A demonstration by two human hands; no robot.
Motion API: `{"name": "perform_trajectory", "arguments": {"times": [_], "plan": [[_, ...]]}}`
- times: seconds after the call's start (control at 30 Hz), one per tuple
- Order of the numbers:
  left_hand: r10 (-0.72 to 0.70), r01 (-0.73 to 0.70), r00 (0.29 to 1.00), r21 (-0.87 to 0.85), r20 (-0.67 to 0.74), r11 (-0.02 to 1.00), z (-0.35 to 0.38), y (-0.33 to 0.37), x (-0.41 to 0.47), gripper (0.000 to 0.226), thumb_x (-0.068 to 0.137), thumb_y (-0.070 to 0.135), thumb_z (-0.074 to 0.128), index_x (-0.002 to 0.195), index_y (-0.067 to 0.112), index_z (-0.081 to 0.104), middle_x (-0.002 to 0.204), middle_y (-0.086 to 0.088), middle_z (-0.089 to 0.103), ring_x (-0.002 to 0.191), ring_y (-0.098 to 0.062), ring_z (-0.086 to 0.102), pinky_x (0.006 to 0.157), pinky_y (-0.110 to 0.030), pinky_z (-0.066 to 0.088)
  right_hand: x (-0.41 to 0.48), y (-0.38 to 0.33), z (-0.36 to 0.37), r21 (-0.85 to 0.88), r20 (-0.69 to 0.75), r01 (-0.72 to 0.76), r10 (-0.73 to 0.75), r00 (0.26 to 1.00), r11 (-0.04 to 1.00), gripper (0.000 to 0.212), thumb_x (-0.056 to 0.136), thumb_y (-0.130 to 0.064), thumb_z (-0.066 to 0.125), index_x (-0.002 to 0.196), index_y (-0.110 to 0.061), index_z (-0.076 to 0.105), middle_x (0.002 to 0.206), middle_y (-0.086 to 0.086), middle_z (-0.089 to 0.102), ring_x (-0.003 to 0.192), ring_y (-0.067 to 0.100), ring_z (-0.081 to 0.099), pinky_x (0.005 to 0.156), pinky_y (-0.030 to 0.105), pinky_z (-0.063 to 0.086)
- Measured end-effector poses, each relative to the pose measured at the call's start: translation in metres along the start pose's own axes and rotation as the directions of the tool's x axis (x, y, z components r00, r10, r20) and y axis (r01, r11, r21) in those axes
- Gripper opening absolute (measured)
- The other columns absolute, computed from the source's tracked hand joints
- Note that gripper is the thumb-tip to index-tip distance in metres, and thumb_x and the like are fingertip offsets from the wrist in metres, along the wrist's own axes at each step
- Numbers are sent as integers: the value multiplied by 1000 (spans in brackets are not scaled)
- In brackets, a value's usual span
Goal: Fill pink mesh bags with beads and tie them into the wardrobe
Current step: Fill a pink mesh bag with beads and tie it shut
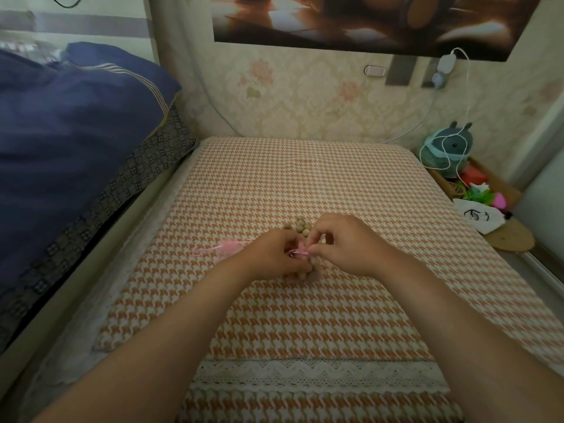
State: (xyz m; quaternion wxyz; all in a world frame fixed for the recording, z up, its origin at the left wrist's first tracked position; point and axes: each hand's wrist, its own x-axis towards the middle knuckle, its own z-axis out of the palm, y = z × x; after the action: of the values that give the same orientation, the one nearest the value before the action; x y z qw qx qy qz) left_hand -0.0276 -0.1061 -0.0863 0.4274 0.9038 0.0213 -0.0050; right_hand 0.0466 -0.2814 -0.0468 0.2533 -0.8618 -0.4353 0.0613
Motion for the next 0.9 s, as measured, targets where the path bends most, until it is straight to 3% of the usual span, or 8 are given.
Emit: {"name": "perform_trajectory", "arguments": {"times": [0.13, 0.27, 0.37, 0.47, 0.57, 0.63, 0.73, 0.9], "plan": [[55, -54, 999, 45, -3, 997, -1, 2, -1, 22, 76, 22, 81, 94, 20, 68, 83, 1, 71, 77, -17, 68, 77, -43, 58, -1, 0, 0, -69, 58, -5, 9, 998, 998, 8, 90, -41, 72, 89, -33, 70, 102, -15, 60, 85, -3, 52, 81, 27, 47], [28, -29, 999, 61, 15, 998, 2, 2, -2, 44, 73, 29, 85, 112, 23, 66, 93, 4, 72, 87, -16, 68, 83, -41, 57, 0, -2, 0, -160, 54, -32, 41, 998, 987, 13, 86, -48, 75, 91, -36, 78, 94, -19, 59, 81, -1, 52, 70, 25, 42], [3, -5, 999, 53, 44, 999, 1, 1, -2, 27, 72, 25, 86, 92, 27, 68, 82, 7, 72, 78, -8, 68, 72, -27, 57, 1, -3, 1, -107, 47, 19, -14, 999, 994, 5, 87, -38, 76, 84, -35, 80, 84, -21, 57, 77, -4, 50, 73, 28, 45], [22, -25, 999, 81, 35, 996, -1, 3, -3, 25, 76, 21, 83, 70, 30, 61, 61, 14, 61, 53, 9, 56, 51, -7, 39, 0, -4, 1, -116, 55, 28, -22, 998, 993, 9, 90, -41, 72, 91, -36, 81, 80, -24, 55, 77, -5, 50, 73, 27, 41], [54, -55, 998, 90, 9, 994, 1, 1, -3, 20, 75, 25, 84, 80, 30, 66, 67, 13, 64, 59, 6, 57, 58, -15, 42, 0, -4, -1, -114, 91, -27, 37, 995, 993, 17, 89, -49, 72, 98, -37, 81, 86, -24, 59, 82, -1, 55, 72, 25, 44], [47, -48, 999, 60, 17, 997, 3, 0, -3, 27, 71, 24, 86, 92, 29, 69, 83, 8, 71, 76, -7, 66, 72, -32, 54, -1, -4, -1, -45, 144, -72, 77, 987, 996, 14, 89, -44, 75, 98, -37, 82, 92, -21, 65, 86, 0, 59, 77, 24, 48], [43, -44, 998, 17, 38, 999, 2, -1, -3, 43, 67, 26, 84, 108, 25, 69, 94, 5, 74, 88, -17, 70, 84, -46, 57, -3, -1, 1, 45, 119, -106, 100, 988, 993, 13, 86, -48, 77, 93, -37, 82, 88, -20, 68, 77, -7, 59, 70, 18, 43], [19, -17, 999, -55, 40, 998, -1, 4, -8, 37, 76, 20, 82, 111, 20, 70, 97, 3, 74, 91, -14, 70, 88, -40, 58, -5, 0, 3, -109, 29, -108, 112, 993, 988, 14, 82, -52, 79, 89, -39, 82, 92, -18, 72, 86, 4, 63, 77, 30, 54]]}}
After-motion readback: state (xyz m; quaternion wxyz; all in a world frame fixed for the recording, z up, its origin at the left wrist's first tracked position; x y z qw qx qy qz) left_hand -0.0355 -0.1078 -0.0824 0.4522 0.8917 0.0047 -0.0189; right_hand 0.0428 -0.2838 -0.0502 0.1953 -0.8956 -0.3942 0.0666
